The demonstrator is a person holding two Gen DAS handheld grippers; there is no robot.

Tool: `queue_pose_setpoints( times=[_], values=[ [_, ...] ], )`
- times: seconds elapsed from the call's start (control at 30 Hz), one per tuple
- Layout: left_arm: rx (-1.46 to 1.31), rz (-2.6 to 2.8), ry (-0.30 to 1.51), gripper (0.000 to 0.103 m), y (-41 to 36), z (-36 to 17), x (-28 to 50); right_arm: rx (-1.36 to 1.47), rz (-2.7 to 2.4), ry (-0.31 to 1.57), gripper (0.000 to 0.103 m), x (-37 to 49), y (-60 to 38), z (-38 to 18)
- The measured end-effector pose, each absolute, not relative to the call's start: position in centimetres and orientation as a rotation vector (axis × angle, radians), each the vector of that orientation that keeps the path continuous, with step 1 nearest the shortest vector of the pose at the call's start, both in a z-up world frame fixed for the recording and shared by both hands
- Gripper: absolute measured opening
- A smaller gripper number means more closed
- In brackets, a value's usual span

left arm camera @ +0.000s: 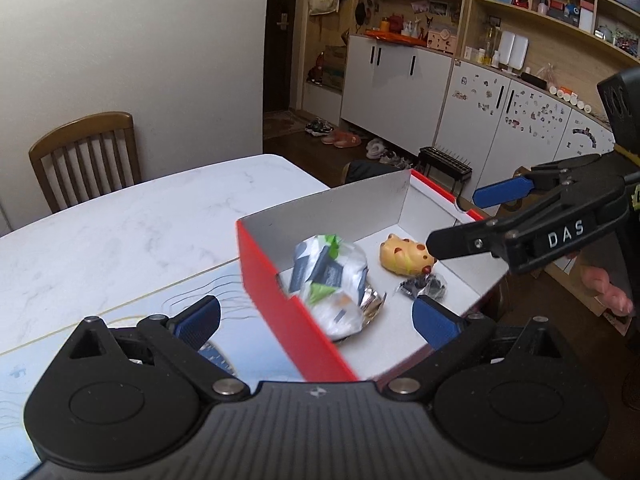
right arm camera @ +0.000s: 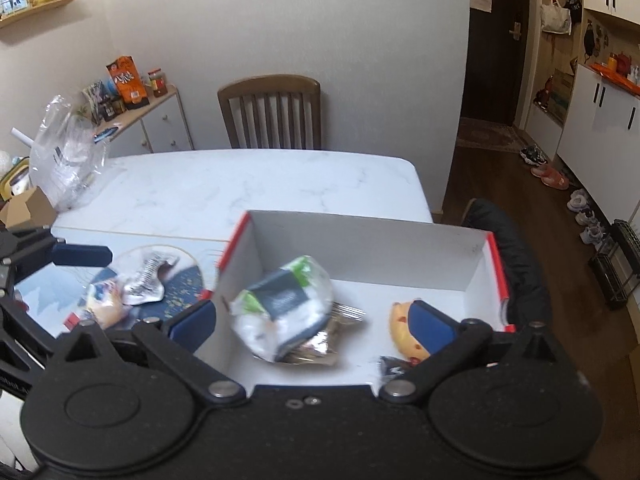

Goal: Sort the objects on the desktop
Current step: 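Withdraw both tools from the box toward the remaining items on the table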

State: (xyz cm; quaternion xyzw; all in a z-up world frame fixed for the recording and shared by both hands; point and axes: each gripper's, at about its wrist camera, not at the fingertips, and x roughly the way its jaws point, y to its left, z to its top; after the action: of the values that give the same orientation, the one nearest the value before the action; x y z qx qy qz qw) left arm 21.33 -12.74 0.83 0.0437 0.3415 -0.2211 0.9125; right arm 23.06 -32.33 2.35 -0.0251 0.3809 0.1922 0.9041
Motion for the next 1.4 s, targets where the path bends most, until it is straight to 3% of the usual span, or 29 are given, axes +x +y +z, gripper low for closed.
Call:
queue_pose_setpoints(
  times=[0.67,1.4],
  values=[
    [0.08,-0.388,0.727,0.103,-0.1,-0.4,16.5,0.002,0.445,0.805,0.102,18.4,-22.1,2.4],
    [0.126,-0.365,0.829,0.103,6.4,-7.4,16.6,-0.058,0.45,0.89,0.102,17.5,-12.3,-4.0]
  ],
)
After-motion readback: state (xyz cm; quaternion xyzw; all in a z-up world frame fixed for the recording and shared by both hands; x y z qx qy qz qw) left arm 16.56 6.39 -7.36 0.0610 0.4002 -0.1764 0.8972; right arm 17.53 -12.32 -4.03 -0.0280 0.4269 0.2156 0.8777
